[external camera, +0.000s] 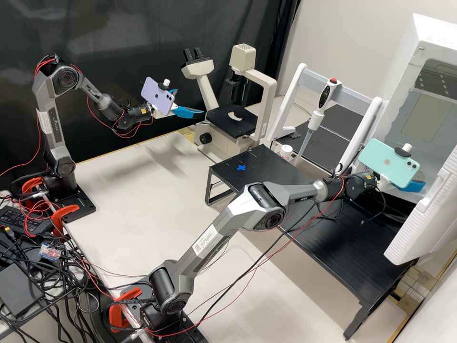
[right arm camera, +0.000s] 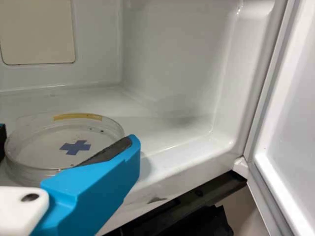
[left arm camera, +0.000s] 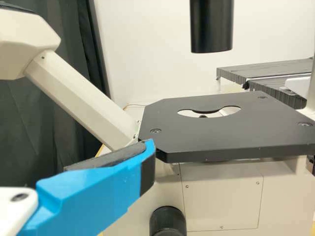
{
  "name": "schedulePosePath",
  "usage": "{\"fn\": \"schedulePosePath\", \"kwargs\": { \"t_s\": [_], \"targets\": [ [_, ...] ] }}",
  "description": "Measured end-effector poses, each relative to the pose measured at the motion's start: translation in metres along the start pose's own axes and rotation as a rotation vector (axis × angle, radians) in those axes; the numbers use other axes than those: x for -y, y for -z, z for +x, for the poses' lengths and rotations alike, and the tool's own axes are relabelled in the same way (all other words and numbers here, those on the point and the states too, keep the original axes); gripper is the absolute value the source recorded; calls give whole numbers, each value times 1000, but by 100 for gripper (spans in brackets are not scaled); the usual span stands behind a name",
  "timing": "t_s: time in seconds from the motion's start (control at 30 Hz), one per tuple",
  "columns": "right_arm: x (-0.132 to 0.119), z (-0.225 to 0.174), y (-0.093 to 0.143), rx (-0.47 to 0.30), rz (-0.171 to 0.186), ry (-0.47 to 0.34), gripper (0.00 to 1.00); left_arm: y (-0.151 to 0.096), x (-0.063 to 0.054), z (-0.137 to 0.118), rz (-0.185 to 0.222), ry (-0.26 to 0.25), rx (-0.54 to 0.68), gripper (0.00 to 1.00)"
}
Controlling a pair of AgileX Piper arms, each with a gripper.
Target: Move the petri dish to the incubator
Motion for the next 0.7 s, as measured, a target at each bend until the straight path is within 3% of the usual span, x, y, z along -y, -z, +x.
{"fn": "schedulePosePath", "kwargs": {
  "t_s": [0.13,0.27,0.47,0.53,0.7],
  "targets": [
    [5,0,-4,6,3,14,100,0,0,0,0,0,0,100],
    [11,-5,-8,1,34,26,100,0,0,0,0,0,0,100],
    [4,-21,-7,-39,36,5,100,0,0,0,0,0,0,100],
    [-2,-30,-10,-51,50,-10,100,0,0,0,0,0,0,100],
    [-16,-56,-26,-24,125,-43,100,0,0,0,0,0,0,100]
  ]
}}
